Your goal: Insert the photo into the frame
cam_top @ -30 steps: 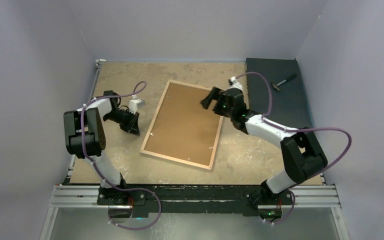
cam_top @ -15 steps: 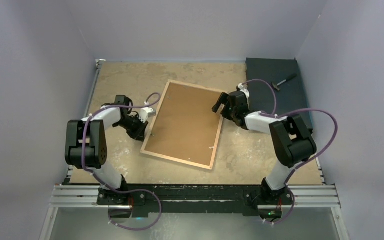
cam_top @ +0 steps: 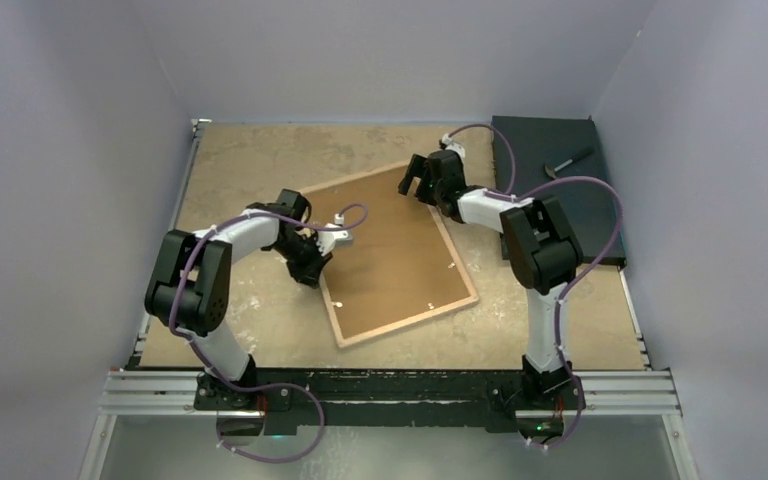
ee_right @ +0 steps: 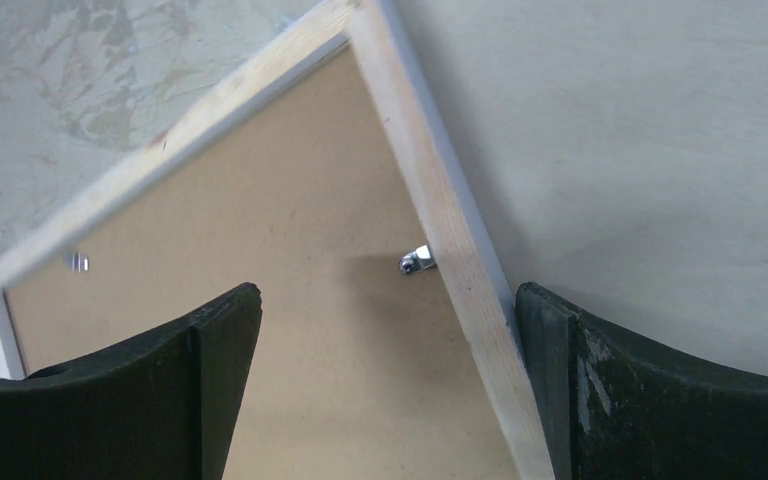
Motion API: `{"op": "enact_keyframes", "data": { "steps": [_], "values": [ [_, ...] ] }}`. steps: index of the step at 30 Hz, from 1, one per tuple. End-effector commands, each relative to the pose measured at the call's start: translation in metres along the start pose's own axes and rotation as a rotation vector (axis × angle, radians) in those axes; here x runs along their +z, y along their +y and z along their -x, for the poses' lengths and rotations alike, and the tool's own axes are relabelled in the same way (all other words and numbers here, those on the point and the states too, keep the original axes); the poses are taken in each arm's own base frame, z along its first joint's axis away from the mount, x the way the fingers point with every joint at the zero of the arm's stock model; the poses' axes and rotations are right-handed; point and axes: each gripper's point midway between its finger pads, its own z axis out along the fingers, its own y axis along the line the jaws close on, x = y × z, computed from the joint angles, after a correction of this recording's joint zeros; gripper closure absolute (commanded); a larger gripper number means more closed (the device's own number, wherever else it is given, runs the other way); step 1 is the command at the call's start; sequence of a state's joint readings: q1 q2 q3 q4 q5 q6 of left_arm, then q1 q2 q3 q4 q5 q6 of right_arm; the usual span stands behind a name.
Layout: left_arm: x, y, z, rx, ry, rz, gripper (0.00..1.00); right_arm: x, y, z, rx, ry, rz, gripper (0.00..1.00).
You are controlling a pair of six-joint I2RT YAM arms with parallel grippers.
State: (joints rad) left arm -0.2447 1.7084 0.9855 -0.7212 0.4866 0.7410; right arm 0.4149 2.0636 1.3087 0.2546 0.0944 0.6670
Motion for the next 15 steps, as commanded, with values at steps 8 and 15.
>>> {"op": "enact_keyframes", "data": {
  "steps": [8, 15],
  "values": [
    [0.048, -0.055, 0.023, 0.091, 0.037, -0.155, 0.94, -0.008, 0.081, -0.029, -0.095, 0.121, 0.188, 0.01],
    [-0.029, -0.032, 0.044, 0.052, -0.042, -0.111, 0.82, -0.035, 0.078, -0.008, -0.096, 0.060, 0.155, 0.01]
  ]
}}
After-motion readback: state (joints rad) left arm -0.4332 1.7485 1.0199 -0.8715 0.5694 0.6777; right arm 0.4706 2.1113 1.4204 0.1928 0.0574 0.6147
